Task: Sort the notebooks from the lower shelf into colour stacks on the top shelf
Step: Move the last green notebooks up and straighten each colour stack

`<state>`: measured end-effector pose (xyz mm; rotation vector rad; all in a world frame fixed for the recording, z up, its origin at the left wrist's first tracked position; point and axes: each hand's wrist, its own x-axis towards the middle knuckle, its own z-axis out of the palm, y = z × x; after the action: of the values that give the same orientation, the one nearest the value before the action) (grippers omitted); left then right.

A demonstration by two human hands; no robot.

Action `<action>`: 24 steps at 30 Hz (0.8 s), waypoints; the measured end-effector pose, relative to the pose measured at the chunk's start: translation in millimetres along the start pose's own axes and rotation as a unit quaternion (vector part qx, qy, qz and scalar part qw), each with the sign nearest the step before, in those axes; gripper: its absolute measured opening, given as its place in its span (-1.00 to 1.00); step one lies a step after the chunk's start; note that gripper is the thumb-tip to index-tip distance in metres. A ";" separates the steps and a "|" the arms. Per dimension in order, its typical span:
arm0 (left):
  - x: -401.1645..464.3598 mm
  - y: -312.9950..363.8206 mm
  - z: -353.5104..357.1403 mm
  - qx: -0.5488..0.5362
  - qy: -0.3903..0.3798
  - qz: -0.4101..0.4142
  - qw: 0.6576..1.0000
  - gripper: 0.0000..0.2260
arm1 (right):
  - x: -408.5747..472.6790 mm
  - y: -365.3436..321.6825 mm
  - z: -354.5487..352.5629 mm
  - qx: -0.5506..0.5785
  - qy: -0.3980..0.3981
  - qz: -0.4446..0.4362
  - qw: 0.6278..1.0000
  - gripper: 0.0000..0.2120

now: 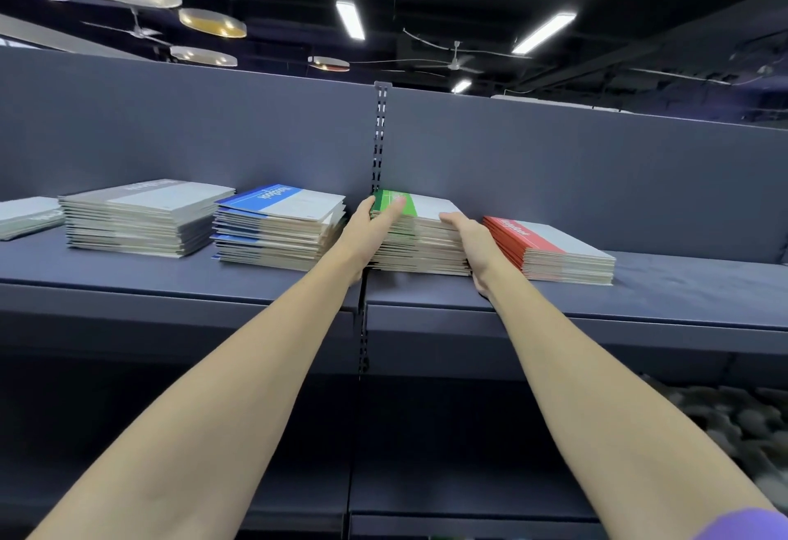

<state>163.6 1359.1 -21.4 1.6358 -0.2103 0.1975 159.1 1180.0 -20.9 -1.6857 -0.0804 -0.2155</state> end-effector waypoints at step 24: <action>-3.2 -13.6 -4.3 0.135 0.052 0.124 0.982 -0.52 | -6.7 10.2 -7.4 -0.094 0.012 -0.092 0.991 -0.16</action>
<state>164.0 1364.4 -35.0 1.8604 -0.3189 0.5189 153.6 1171.9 -31.3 -1.8639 -0.2040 -0.3926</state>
